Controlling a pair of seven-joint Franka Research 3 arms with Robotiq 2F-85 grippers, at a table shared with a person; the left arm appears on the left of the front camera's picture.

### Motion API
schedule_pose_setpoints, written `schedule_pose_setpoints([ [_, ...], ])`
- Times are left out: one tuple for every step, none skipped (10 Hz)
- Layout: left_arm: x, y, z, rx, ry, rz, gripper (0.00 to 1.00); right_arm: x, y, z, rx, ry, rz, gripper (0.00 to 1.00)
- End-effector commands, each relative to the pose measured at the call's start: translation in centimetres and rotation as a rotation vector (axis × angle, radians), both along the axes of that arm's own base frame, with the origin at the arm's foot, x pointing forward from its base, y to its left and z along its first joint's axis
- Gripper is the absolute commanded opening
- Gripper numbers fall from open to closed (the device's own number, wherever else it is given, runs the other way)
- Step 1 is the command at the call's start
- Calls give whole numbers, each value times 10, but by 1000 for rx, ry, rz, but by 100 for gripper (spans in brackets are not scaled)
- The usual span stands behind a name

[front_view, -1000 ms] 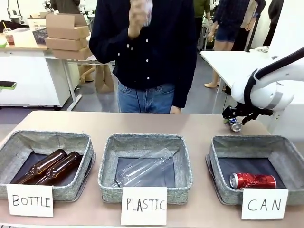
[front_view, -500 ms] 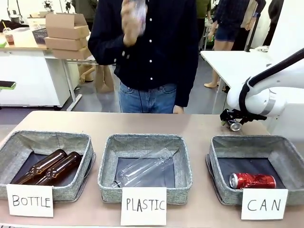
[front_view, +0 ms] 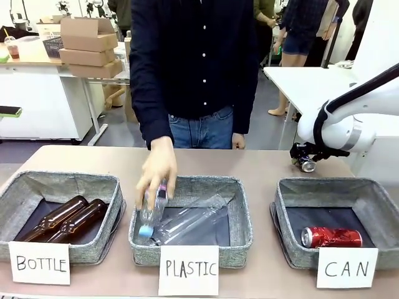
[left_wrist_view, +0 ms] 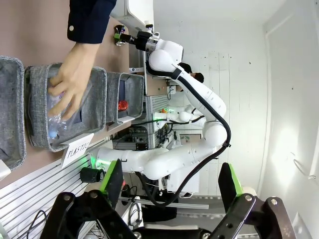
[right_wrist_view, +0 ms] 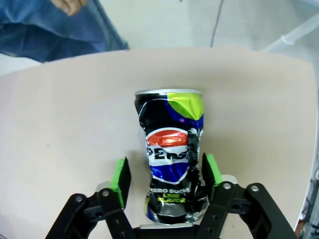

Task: Sort the can waste into the basket.
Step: Pick up the can waste from the table and place it in the right Fabric basket.

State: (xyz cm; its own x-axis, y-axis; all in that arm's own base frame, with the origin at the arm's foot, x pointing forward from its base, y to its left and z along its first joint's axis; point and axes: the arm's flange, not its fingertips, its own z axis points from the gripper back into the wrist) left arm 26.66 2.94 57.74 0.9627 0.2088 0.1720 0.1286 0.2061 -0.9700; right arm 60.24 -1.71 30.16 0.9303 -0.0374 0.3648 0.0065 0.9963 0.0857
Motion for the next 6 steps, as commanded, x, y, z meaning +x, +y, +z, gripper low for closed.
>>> schedule_pose_setpoints([
  [1,-2,4,-18,-5,-5,100,4,-2,2,2,-1,8,0],
  [1,-2,4,-18,-5,-5,100,5,-2,1,-1,3,9,0],
  [1,-2,4,-18,-5,-5,100,4,-1,1,-4,5,11,0],
  [1,-2,4,-18,-5,-5,100,4,-1,1,-4,9,12,4],
  [1,-2,4,-18,-5,-5,100,4,-2,1,-3,10,13,0],
  [1,-2,4,-18,-5,-5,100,4,-2,1,-7,12,14,0],
])
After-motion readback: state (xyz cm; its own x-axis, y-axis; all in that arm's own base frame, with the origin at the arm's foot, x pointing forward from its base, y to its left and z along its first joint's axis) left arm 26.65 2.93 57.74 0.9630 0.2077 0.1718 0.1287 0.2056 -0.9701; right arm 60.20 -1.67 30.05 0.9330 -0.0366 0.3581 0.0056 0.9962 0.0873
